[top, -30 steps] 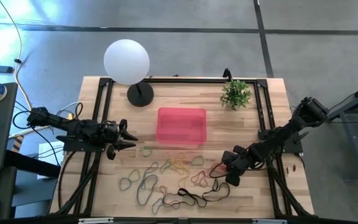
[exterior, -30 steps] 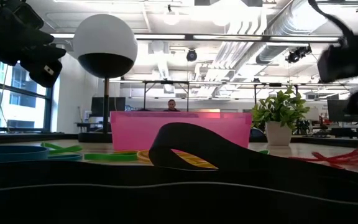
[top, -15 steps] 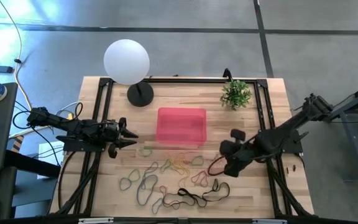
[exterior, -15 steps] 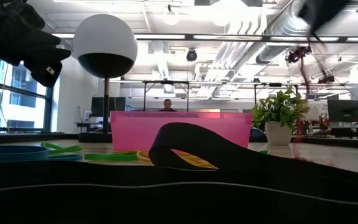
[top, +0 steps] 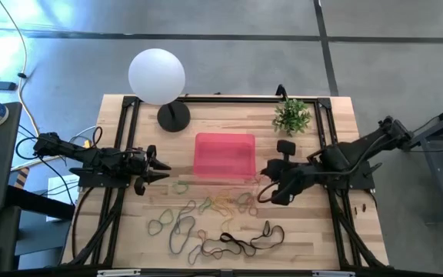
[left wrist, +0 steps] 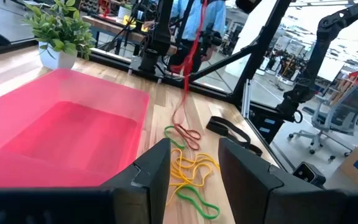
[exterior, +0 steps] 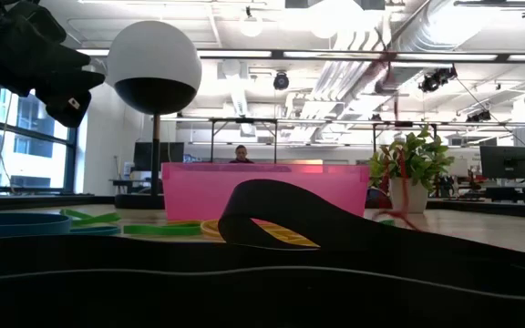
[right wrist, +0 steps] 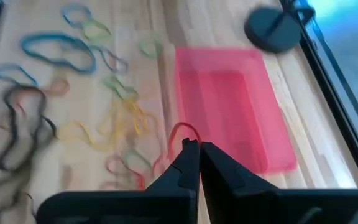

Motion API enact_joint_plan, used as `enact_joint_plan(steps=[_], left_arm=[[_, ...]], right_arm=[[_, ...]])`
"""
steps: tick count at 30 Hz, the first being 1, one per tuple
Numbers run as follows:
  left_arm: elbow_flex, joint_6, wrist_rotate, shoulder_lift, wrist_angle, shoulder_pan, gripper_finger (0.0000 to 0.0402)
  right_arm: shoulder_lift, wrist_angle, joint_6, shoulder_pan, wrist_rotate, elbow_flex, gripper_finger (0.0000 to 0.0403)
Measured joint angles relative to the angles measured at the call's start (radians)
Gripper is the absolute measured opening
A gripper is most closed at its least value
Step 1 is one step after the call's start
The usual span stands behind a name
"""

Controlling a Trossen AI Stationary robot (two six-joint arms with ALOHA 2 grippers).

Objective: Pick and place rubber bands into bin
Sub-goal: Put the red rubber band into the red bin

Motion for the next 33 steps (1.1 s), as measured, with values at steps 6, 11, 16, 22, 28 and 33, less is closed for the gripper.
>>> enact_joint_plan(steps=[6, 11, 16, 22, 28, 33], left_arm=[[0.000, -0.008, 0.005, 0.000, 0.000, 0.000, 0.0124], [0.000, -0.008, 0.003, 0.000, 0.000, 0.000, 0.0124], [0.000, 0.014, -0.017, 0.000, 0.001, 0.000, 0.0124], [0.000, 0.027, -0.065, 0.000, 0.007, 0.000, 0.0124], [0.000, 0.042, -0.077, 0.000, 0.009, 0.000, 0.0124], [0.000, 0.043, -0.077, 0.000, 0.010, 0.000, 0.0124]], right_arm=[[0.000, -0.017, -0.051, 0.002, 0.058, 0.049, 0.0001], [0.000, -0.035, -0.073, 0.015, 0.100, 0.131, 0.0001], [0.000, 0.022, -0.179, 0.049, 0.122, 0.246, 0.0000], [0.008, 0.014, -0.259, 0.024, 0.167, 0.282, 0.0000], [0.098, -0.078, -0.281, -0.127, 0.063, 0.282, 0.0000], [0.226, -0.082, -0.322, -0.277, -0.029, 0.282, 0.0000]])
